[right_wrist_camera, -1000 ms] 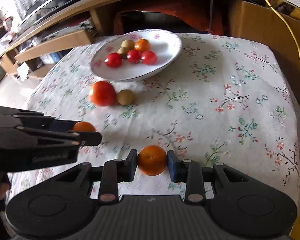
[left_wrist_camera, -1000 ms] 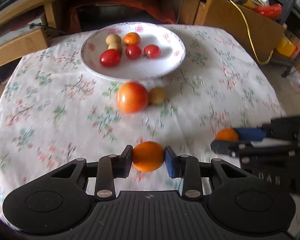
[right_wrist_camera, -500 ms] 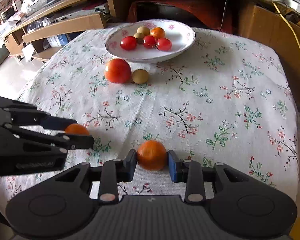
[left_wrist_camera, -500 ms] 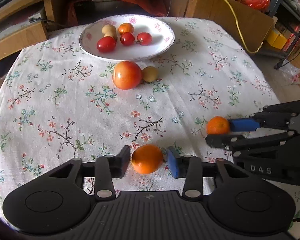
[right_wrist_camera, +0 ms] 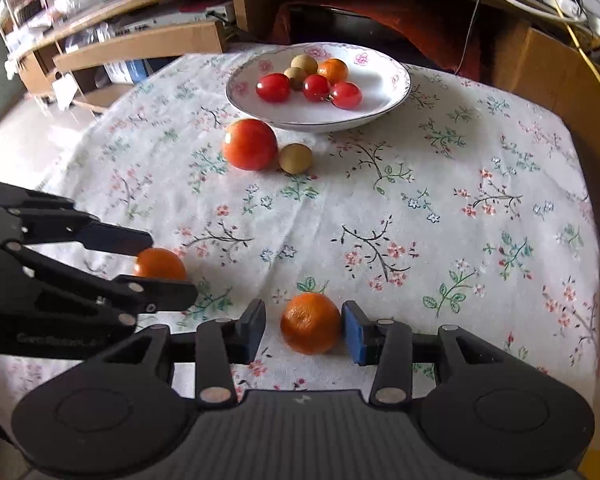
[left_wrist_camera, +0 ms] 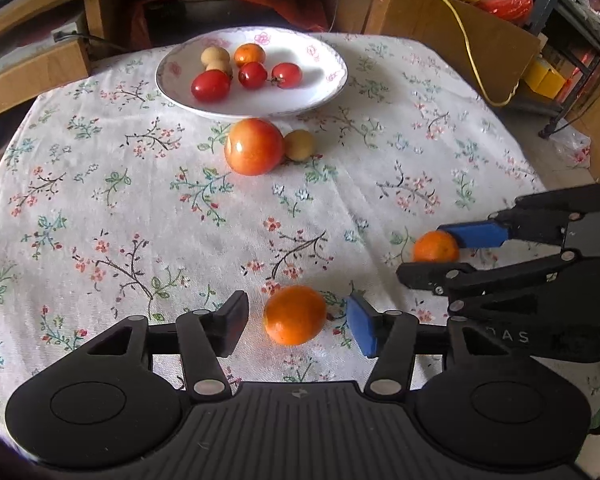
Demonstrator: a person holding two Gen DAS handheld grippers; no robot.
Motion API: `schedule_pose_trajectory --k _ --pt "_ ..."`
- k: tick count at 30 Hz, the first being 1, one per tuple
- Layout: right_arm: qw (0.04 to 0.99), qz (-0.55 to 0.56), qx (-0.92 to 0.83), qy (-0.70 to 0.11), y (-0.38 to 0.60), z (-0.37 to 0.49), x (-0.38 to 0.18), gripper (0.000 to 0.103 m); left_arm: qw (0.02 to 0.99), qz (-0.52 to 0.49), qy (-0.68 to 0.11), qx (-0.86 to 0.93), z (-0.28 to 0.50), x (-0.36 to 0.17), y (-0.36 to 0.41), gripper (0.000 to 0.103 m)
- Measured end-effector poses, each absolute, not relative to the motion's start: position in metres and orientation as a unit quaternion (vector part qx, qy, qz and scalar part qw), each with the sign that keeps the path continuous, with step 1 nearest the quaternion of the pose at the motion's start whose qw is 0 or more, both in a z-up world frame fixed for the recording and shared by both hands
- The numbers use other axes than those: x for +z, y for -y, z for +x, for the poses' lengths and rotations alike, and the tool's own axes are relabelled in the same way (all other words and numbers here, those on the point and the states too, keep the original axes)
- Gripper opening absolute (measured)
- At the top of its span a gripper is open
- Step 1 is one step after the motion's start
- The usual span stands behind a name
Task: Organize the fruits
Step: 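Carry both tangerines into the white bowl and open both tools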
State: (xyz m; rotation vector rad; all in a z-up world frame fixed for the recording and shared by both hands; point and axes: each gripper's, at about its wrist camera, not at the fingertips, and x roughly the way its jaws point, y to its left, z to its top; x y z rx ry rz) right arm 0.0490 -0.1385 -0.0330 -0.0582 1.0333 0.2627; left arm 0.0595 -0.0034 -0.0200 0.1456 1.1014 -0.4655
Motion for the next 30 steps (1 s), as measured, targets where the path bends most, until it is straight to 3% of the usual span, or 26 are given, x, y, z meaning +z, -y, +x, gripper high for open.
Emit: schedule_pose_trajectory --k 2,3,6,22,30 --pt "0.862 -0.036 0.124 -0.491 0.138 0.047 -0.035 0.032 0.824 0.079 -0.514 -0.224 0.057 -0.023 0.005 0.058" --pt "0.861 -0.037 0.123 -0.492 0.139 0.046 -0.035 0.025 0.824 0.085 -0.514 -0.223 0.056 -0.023 0.005 0.054" --pt "0.862 -0.026 0.114 -0.494 0.142 0.046 -0.034 0.024 0.824 0.08 -0.518 -0.215 0.057 -0.022 0.004 0.042" --pt "0.872 -0.027 0.082 -0.483 0.143 0.033 0.002 0.024 0.826 0.107 -0.515 -0.201 0.05 -0.017 0.008 0.041" --pt "0.882 -0.022 0.103 -0.459 0.148 0.078 0.017 0.024 0.847 0.039 -0.491 -0.199 0.087 0.016 -0.003 0.041"
